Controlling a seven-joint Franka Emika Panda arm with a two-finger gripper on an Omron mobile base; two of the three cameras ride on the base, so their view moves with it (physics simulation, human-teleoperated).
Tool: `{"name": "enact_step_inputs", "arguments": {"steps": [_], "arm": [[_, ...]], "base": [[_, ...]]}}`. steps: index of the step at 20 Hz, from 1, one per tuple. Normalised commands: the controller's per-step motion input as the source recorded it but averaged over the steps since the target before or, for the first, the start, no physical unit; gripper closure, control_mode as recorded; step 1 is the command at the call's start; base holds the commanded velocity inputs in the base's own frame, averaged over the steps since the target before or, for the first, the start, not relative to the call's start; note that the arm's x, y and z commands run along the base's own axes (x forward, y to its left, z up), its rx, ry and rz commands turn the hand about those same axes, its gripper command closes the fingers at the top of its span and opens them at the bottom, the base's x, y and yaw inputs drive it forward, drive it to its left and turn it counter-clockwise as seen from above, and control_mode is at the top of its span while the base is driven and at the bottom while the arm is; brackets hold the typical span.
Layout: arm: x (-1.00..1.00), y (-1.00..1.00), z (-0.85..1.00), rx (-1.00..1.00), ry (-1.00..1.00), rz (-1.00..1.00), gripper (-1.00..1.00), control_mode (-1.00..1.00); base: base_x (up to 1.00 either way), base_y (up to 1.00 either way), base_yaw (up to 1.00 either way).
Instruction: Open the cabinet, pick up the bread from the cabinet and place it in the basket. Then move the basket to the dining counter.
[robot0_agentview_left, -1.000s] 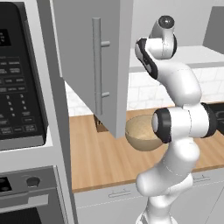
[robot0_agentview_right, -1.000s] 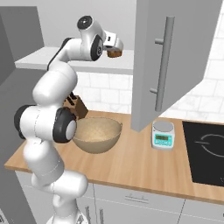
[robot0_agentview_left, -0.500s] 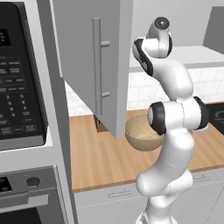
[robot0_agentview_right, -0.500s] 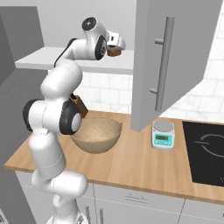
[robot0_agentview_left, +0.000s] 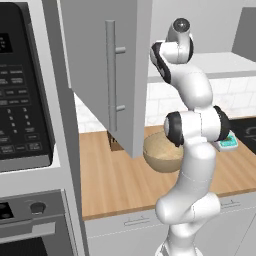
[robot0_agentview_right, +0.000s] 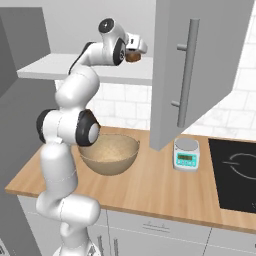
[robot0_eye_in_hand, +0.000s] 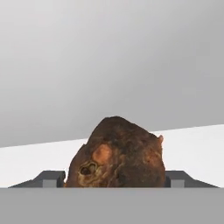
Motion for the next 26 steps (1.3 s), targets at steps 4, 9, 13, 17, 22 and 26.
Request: {"name": "enact_step_inputs", "arguments": {"steps": [4, 9, 13, 17, 22, 26], "arm": [[0.03, -0.01, 0.00, 0.00, 0.00, 0.00, 1.00, -1.00], [-0.31, 0.02, -0.11, -0.01, -0.01, 0.00, 1.00, -1.00], [-0.85, 0.23, -0.38, -0.05, -0.02, 0.00, 1.00, -1.00], [-1.00, 0.44, -0.28, -0.10, -0.06, 0.00, 1.00, -1.00], [-1.00, 0.46, -0.10, -0.10, -0.09, 0.00, 1.00, -1.00], [-1.00, 0.42, 0.04, -0.04, -0.03, 0.00, 1.00, -1.00]], "base": [[0.00, 0.00, 0.00], [0.00, 0.00, 0.00], [0.00, 0.00, 0.00], [0.00, 0.00, 0.00], [0.00, 0.00, 0.00], [0.00, 0.00, 0.00]]}}
